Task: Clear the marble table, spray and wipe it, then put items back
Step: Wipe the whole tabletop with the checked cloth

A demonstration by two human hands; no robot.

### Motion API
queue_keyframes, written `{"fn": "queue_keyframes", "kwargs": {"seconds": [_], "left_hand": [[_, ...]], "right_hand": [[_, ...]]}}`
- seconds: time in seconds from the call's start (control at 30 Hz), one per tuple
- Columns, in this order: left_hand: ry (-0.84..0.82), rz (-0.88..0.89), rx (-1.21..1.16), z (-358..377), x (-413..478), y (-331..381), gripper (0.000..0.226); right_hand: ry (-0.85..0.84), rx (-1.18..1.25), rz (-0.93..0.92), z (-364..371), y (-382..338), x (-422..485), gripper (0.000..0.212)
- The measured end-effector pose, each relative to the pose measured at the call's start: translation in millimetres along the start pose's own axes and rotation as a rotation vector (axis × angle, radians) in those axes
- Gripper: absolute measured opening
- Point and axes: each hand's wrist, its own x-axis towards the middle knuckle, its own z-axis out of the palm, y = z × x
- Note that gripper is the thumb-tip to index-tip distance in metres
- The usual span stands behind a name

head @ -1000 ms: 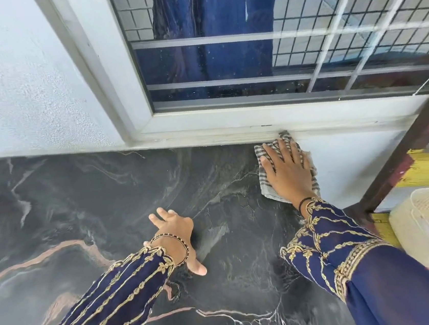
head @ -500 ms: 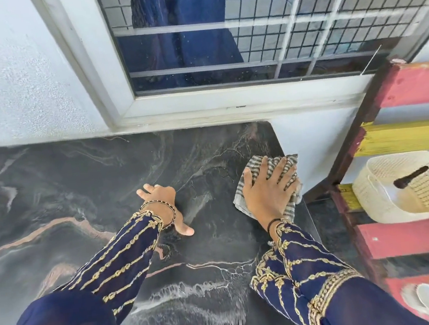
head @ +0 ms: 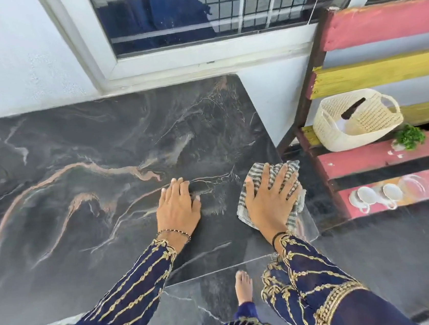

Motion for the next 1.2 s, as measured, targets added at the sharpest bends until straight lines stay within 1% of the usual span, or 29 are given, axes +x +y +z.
{"fn": "queue_keyframes", "kwargs": {"seconds": [0.1,0.2,0.3,0.4,0.5,0.57,0.67,0.87,0.93,1.07,1.13,1.17,1.2], "left_hand": [[-0.005,0.027,-0.013,-3.4,-28.3,3.7,0.048],[-0.019,0.008,-0.022,-10.9,-55.5,-3.3,0.047],[-0.055,-0.021,-0.012,-15.0,-79.0,-17.3,0.047],[-0.062,-0.050,-0.029,-18.9,-98.9,-35.2,0.046],[-0.062,-0.089,-0.056,-23.3,-114.2,-54.5,0.044],[-0.044,-0.120,-0.085,-27.3,-123.4,-68.3,0.042],[-0.020,-0.154,-0.100,-32.7,-135.1,-86.6,0.041],[0.032,-0.216,-0.110,-48.6,-151.7,-115.5,0.035],[0.053,-0.244,-0.126,-54.2,-156.6,-122.5,0.036],[0.073,-0.337,-0.143,-67.1,-170.5,-141.9,0.046],[0.077,-0.393,-0.165,-71.6,-176.6,-151.3,0.047],[0.078,-0.410,-0.179,-73.5,-179.0,-155.3,0.048],[0.077,-0.420,-0.195,-74.8,-180.9,-158.9,0.048]], "right_hand": [[-0.004,-0.013,0.020,-2.7,28.0,-35.2,0.075],[0.013,-0.031,0.012,-6.3,51.5,-67.6,0.078],[0.039,-0.016,-0.001,-13.1,59.3,-83.7,0.082],[-0.027,-0.026,0.015,-17.6,56.6,-85.7,0.085],[-0.087,-0.010,-0.015,-19.1,53.6,-89.5,0.080],[-0.098,-0.006,-0.094,-18.7,46.6,-98.9,0.071],[-0.104,-0.001,-0.262,-16.0,25.3,-117.8,0.058],[-0.191,0.066,-0.552,-5.4,-44.3,-163.1,0.052],[-0.244,0.089,-0.660,-2.9,-67.6,-178.0,0.051],[-0.408,0.197,-0.830,-2.2,-116.6,-208.8,0.049],[-0.553,0.326,-0.850,-5.7,-135.0,-220.8,0.048],[-0.650,0.418,-0.825,-8.5,-142.2,-224.9,0.048],[-0.762,0.523,-0.762,-12.7,-147.6,-227.4,0.048]]}}
